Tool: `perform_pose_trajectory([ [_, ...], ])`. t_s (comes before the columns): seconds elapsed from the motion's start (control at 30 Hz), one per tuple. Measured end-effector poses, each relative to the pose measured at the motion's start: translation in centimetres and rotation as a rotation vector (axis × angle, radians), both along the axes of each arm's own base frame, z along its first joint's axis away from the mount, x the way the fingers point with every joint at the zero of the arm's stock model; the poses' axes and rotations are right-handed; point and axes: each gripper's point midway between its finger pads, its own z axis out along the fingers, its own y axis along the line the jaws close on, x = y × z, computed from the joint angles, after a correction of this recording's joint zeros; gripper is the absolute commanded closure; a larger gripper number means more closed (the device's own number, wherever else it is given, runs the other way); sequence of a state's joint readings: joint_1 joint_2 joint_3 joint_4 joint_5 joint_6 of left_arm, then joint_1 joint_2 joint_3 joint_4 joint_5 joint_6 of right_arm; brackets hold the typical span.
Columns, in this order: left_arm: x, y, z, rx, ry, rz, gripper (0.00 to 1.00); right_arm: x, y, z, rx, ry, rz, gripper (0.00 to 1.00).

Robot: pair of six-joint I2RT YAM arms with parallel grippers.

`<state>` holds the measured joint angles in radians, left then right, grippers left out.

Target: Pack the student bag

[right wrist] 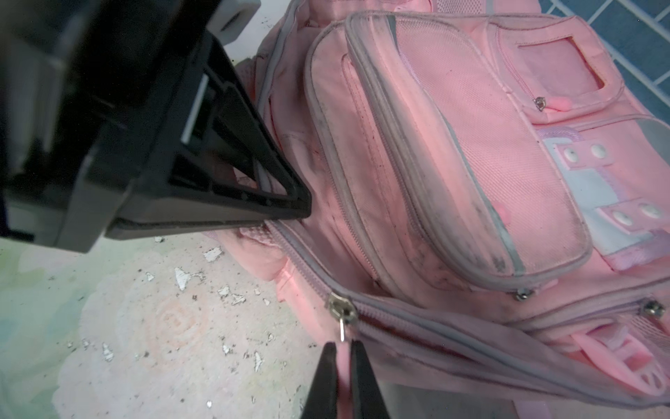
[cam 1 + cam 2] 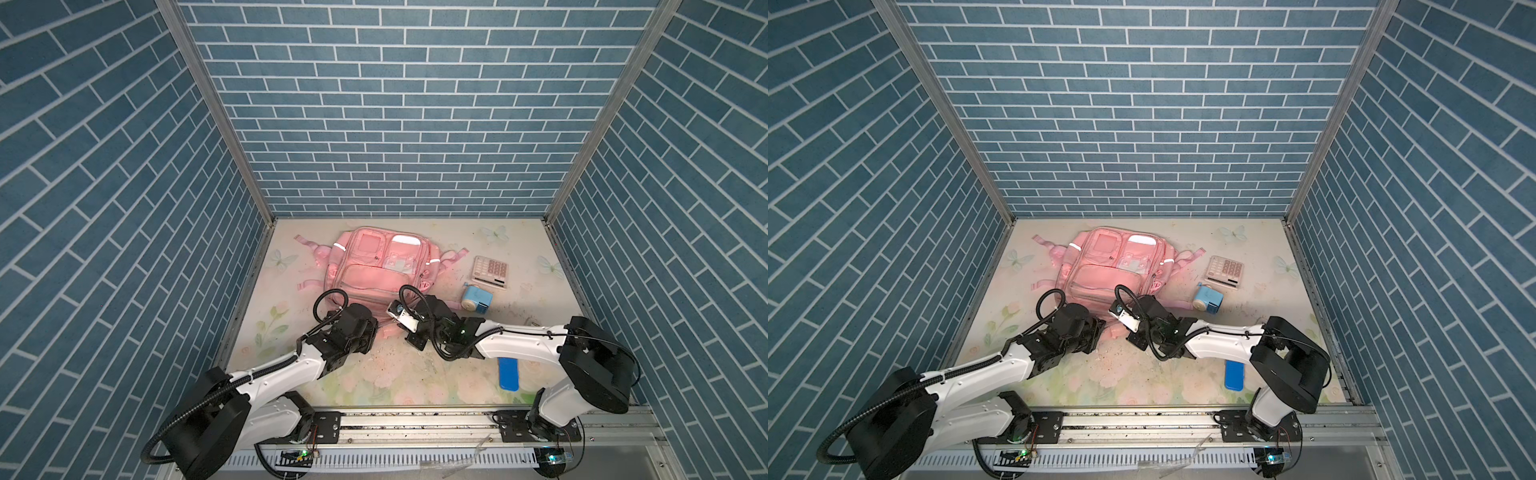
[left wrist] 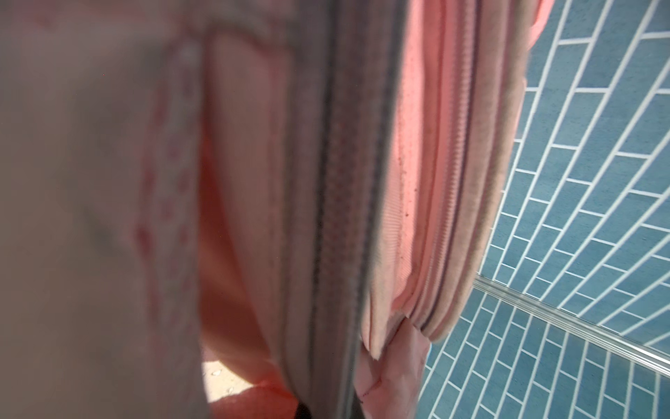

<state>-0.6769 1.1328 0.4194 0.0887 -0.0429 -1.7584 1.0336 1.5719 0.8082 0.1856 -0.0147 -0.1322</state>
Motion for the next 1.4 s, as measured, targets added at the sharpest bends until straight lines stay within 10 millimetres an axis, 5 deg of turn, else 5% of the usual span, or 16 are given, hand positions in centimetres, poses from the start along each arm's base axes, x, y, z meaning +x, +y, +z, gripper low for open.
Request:
perform_pose_trajectory([
  [0.43, -0.2, 0.3, 1.9, -0.044, -0.076, -0.047, 1.0, 5.7, -5.2, 0.1, 0.073, 0.039, -0.137, 1.0],
  [0.7, -0.3, -0.3, 2.4, -0.064, -0.095, -0.081, 1.0, 6.9, -6.4, 0.3, 0.097, 0.056, -0.146, 1.0],
  [0.93, -0.5, -0.6, 3.0, -0.078, -0.112, -0.109, 1.0, 10.3, -9.0, -0.4, 0.121, 0.049, -0.213, 1.0],
  [1.4, -1.2, -0.1, 3.5, -0.09, -0.136, -0.113, 1.0, 14.5, -10.3, -1.9, 0.099, 0.066, -0.267, 1.0],
])
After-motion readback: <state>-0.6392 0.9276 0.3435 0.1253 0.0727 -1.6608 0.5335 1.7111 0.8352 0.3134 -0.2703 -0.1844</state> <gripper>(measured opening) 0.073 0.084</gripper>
